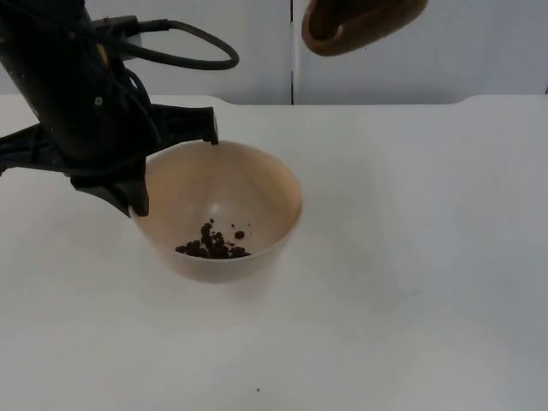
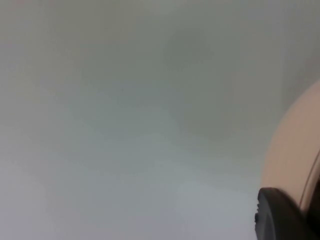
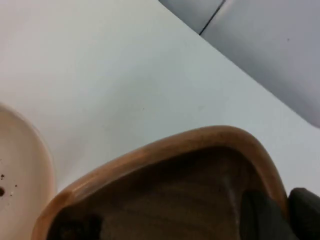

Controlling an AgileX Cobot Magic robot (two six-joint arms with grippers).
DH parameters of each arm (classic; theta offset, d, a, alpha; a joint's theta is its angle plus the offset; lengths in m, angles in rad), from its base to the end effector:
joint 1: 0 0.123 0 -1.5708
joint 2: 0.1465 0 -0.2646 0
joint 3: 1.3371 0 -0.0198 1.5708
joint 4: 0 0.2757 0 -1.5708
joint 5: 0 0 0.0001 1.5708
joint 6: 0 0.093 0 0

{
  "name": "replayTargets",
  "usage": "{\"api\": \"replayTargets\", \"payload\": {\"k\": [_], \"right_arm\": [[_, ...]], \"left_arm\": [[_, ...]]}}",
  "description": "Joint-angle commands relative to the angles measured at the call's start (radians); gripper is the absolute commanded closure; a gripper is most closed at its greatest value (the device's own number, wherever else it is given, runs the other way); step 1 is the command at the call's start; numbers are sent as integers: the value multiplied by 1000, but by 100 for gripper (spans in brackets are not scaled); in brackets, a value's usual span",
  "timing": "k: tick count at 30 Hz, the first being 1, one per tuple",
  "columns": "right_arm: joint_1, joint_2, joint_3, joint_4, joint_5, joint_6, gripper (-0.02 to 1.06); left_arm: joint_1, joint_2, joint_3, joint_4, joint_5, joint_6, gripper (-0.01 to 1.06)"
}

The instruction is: Pick up the bowl with the left hand and pour the coffee beans from the cup into the bowl with the right hand.

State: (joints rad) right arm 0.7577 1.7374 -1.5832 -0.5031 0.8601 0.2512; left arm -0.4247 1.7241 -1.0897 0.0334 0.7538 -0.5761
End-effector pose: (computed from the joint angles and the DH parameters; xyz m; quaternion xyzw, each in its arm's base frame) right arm 0.3243 0.2600 0.3103 -0.3216 0.8658 -0.0536 0.3795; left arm 0.3185 -0.1417 0.1596 -0.0644 0.9887 -0.0531 0.1242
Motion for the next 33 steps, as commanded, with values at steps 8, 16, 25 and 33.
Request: {"api": "replayTargets", "payload": {"k": [8, 16, 25, 33], "right_arm": [[-118, -13, 29, 140, -47, -8, 104], [-201, -13, 213, 146, -187, 64, 104], [-265, -13, 462, 139, -434, 183, 104], [-339, -13, 662, 139, -642, 230, 104]], "left_arm": [[-5, -9, -2, 54, -28, 24, 105], [-5, 8, -2, 55, -65, 24, 105], [-5, 101, -2, 57, -85, 41, 105], [-5, 166, -2, 55, -123, 41, 105]]}}
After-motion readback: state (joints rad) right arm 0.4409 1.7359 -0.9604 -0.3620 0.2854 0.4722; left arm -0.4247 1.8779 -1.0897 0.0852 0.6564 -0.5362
